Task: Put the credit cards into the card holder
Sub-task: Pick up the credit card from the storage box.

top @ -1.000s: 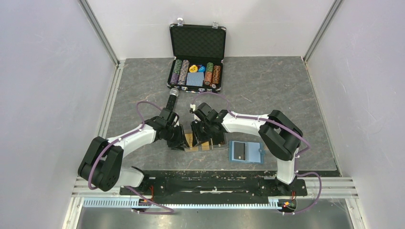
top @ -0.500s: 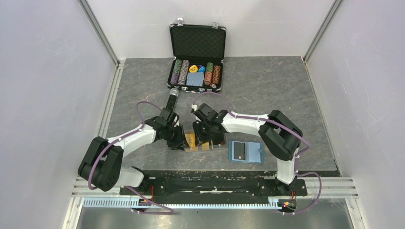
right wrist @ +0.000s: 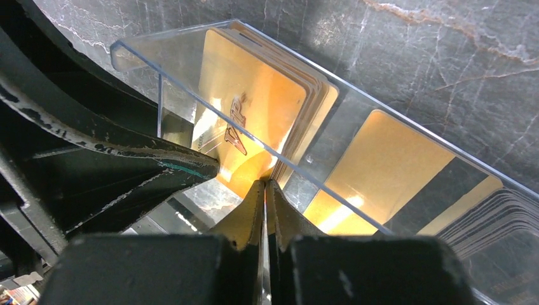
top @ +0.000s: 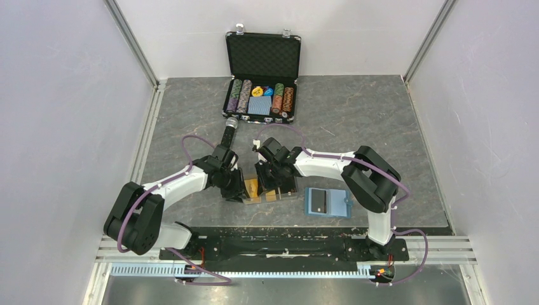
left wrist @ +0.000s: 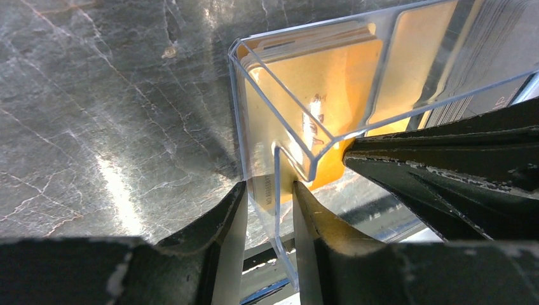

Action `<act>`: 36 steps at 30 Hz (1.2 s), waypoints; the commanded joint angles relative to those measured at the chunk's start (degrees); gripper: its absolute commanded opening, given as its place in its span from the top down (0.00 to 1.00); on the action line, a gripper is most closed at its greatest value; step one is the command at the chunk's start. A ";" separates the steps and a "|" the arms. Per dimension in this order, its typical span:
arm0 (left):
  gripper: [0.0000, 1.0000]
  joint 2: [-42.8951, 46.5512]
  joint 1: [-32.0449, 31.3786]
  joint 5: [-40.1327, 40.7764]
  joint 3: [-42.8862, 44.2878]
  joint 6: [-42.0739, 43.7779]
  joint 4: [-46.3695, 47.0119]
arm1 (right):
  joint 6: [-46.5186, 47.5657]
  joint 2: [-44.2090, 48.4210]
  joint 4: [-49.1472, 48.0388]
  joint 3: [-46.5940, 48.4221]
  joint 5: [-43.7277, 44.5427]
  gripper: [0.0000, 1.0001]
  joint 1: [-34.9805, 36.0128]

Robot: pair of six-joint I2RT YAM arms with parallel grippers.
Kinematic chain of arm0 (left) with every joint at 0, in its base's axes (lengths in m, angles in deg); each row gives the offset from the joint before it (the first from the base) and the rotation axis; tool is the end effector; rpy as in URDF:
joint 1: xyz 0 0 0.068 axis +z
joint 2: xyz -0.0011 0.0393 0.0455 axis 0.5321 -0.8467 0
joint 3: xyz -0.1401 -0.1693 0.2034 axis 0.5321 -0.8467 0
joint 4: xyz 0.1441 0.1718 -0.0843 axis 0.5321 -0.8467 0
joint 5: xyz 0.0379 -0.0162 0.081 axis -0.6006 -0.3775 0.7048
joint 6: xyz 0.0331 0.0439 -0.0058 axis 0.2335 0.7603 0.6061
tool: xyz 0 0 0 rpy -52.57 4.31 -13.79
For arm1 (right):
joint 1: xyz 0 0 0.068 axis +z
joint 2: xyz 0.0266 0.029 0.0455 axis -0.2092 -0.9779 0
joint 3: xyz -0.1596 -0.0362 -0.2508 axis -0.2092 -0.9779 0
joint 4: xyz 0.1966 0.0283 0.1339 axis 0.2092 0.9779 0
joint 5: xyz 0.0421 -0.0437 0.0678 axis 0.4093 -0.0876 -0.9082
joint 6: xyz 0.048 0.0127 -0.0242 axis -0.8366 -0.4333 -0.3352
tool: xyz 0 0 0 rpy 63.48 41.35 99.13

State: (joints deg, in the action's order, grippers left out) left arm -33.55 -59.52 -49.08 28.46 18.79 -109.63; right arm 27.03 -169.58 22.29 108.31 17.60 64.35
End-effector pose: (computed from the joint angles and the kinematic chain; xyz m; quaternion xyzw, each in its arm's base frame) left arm 0.1740 -0.1030 0.1925 -0.0643 0.9705 -0.2229 0.0651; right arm 0.2254 0.3115 0.1943 -0.1961 0.9304 0.2982 0.0840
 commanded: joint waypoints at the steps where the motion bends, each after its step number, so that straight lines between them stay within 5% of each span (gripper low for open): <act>1: 0.63 1.20 -0.31 -0.32 0.00 1.87 1.56 | -0.89 1.00 -3.53 1.43 -1.77 1.00 0.71; 9: 0.63 1.31 -0.57 -0.06 0.03 1.96 1.30 | 0.65 2.28 0.13 4.17 1.21 1.00 1.59; 19: 0.64 1.39 -0.67 0.29 -0.08 2.19 1.01 | 3.06 0.78 3.38 8.59 3.40 0.76 3.08; 22: 0.64 1.42 -0.71 0.39 -0.02 2.30 0.85 | 4.08 -0.03 5.87 10.87 5.29 0.79 3.60; 27: 0.64 1.40 -0.71 0.63 0.22 2.48 0.55 | 4.47 0.40 5.47 11.69 5.03 0.99 3.80; 36: 0.64 1.44 -0.76 0.93 0.29 2.72 0.07 | -0.62 3.53 -2.97 6.21 0.98 1.00 3.67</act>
State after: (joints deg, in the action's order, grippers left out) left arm -32.48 -59.61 -48.84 28.46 19.55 -110.20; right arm 30.20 -169.79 31.33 115.63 23.13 67.23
